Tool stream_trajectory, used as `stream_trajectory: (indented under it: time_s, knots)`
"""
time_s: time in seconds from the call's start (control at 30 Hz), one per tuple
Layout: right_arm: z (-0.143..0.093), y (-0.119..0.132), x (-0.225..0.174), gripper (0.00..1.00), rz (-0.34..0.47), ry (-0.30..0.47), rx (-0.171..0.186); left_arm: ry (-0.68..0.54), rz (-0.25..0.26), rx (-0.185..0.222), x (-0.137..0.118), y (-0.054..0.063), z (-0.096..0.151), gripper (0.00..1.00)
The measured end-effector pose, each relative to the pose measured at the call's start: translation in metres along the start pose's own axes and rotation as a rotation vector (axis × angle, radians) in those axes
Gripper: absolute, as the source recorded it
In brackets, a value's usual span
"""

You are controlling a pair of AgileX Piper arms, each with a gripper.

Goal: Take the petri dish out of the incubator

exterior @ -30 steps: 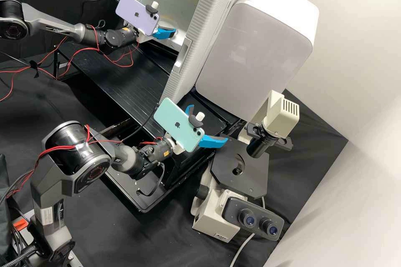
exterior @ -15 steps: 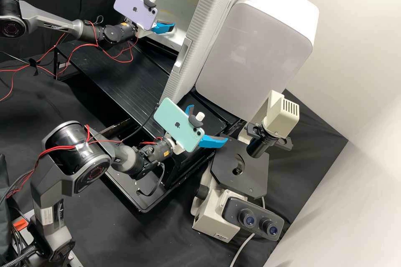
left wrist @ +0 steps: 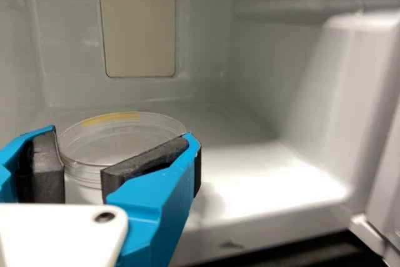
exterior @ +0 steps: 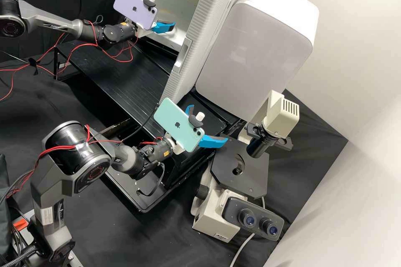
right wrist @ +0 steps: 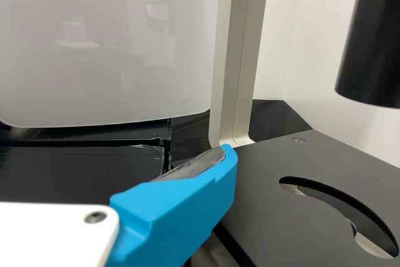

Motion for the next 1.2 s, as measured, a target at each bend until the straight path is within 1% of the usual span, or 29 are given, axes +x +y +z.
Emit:
stream_trajectory:
  time_s: [0.07, 0.13, 0.17, 0.2, 0.27, 0.33, 0.43, 0.47, 0.5, 0.6, 0.63, 0.7, 0.73, 0.77, 0.8, 0.87, 0.97, 1.07, 1.13, 1.2]
  knots:
    - [0.0, 0.0, 0.0, 1.0, 0.0, 0.0, 0.0, -0.018, -0.003, -0.007, -0.006, -0.001, 0.001, 0.0]
    - [0.0, 0.0, 0.0, 1.0, 0.0, 0.0, 0.0, -0.043, -0.009, -0.002, -0.014, -0.004, 0.005, 0.0]
    - [0.0, 0.0, 0.0, 1.0, 0.0, 0.0, 0.0, -0.06, -0.013, 0.012, -0.019, -0.006, 0.007, 0.0]
    - [0.0, 0.0, 0.0, 1.0, 0.0, 0.0, 0.0, -0.072, -0.014, 0.014, -0.023, -0.006, 0.008, 0.0]
    - [0.0, 0.0, 0.0, 1.0, 0.0, 0.0, 0.0, -0.097, -0.018, 0.034, -0.03, -0.009, 0.01, 0.0]
    - [0.0, 0.0, 0.0, 1.0, 0.0, 0.0, 0.0, -0.121, -0.032, 0.057, -0.039, -0.014, 0.01, 0.0]
    - [0.0, 0.0, 0.0, 1.0, 0.0, 0.0, 0.0, -0.152, -0.056, 0.07, -0.052, -0.021, 0.011, 0.0]
    - [0.0, 0.0, 0.0, 1.0, 0.0, 0.0, 0.0, -0.163, -0.055, 0.075, -0.057, -0.022, 0.012, 0.0]
    - [0.0, 0.0, 0.0, 1.0, 0.0, 0.0, 0.0, -0.173, -0.062, 0.09, -0.064, -0.027, 0.011, 0.0]
    - [0.0, 0.0, 0.0, 1.0, 0.0, 0.0, 0.0, -0.196, -0.07, 0.093, -0.081, -0.032, 0.01, 0.0]
    - [0.0, 0.0, 0.0, 1.0, 0.0, 0.0, 0.0, -0.204, -0.069, 0.091, -0.086, -0.033, 0.01, 0.0]
    - [0.0, 0.0, 0.0, 1.0, 0.0, 0.0, 0.0, -0.218, -0.08, 0.091, -0.098, -0.038, 0.008, 0.0]
    - [0.0, 0.0, 0.0, 1.0, 0.0, 0.0, 0.0, -0.233, -0.08, 0.088, -0.105, -0.038, 0.007, 0.0]
    - [0.0, 0.0, 0.0, 1.0, 0.0, 0.0, 0.0, -0.239, -0.086, 0.092, -0.109, -0.041, 0.006, 0.0]
    - [0.0, 0.0, 0.0, 1.0, 0.0, 0.0, 0.0, -0.246, -0.087, 0.084, -0.114, -0.041, 0.004, 0.0]
    - [0.0, 0.0, 0.0, 1.0, 0.0, 0.0, 0.0, -0.271, -0.103, 0.081, -0.13, -0.047, 0.001, 0.0]
    - [0.0, 0.0, 0.0, 1.0, 0.0, 0.0, 0.0, -0.299, -0.119, 0.071, -0.147, -0.051, -0.002, 0.0]
    - [0.0, 0.0, 0.0, 1.0, 0.0, 0.0, 0.0, -0.32, -0.133, 0.072, -0.164, -0.055, -0.009, 0.0]
    - [0.0, 0.0, 0.0, 1.0, 0.0, 0.0, 0.0, -0.342, -0.13, 0.066, -0.178, -0.055, -0.012, 0.0]
    - [0.0, 0.0, 0.0, 1.0, 0.0, 0.0, 0.0, -0.361, -0.123, 0.073, -0.188, -0.056, -0.016, 0.0]
